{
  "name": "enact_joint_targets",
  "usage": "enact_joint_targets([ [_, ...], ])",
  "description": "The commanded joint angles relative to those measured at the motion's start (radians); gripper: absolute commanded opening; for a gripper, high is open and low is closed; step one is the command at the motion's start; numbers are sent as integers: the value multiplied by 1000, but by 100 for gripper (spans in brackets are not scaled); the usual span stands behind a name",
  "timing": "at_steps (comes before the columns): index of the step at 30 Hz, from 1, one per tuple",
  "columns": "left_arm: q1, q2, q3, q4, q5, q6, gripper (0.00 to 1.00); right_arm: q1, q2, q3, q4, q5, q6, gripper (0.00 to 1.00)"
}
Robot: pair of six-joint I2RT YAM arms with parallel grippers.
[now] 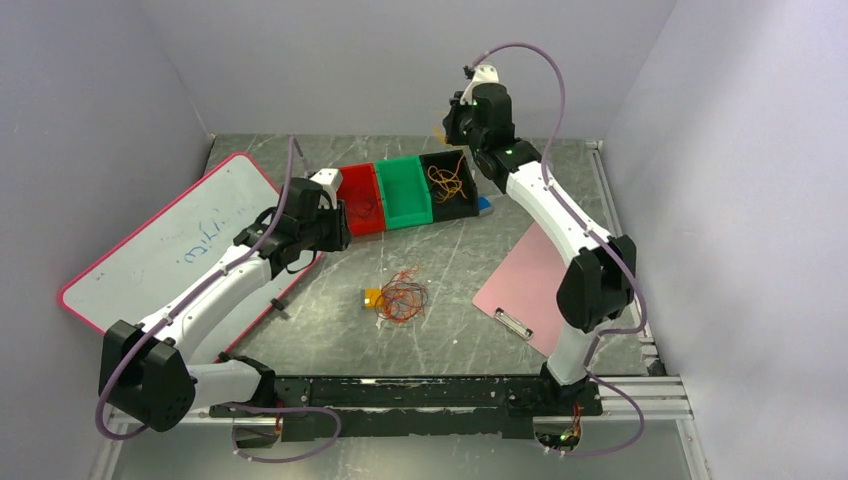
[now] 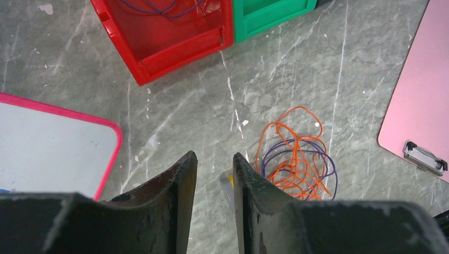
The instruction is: Untangle the cables
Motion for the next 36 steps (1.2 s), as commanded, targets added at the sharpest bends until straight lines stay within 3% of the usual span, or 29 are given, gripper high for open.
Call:
enact_joint_targets([
  [1,10,-18,-7,22,5,15,37,-17,49,10,39,-20,6,0],
  [36,28,7,-3,26,32,16,36,-40,333,-93,28,-55,14,0],
])
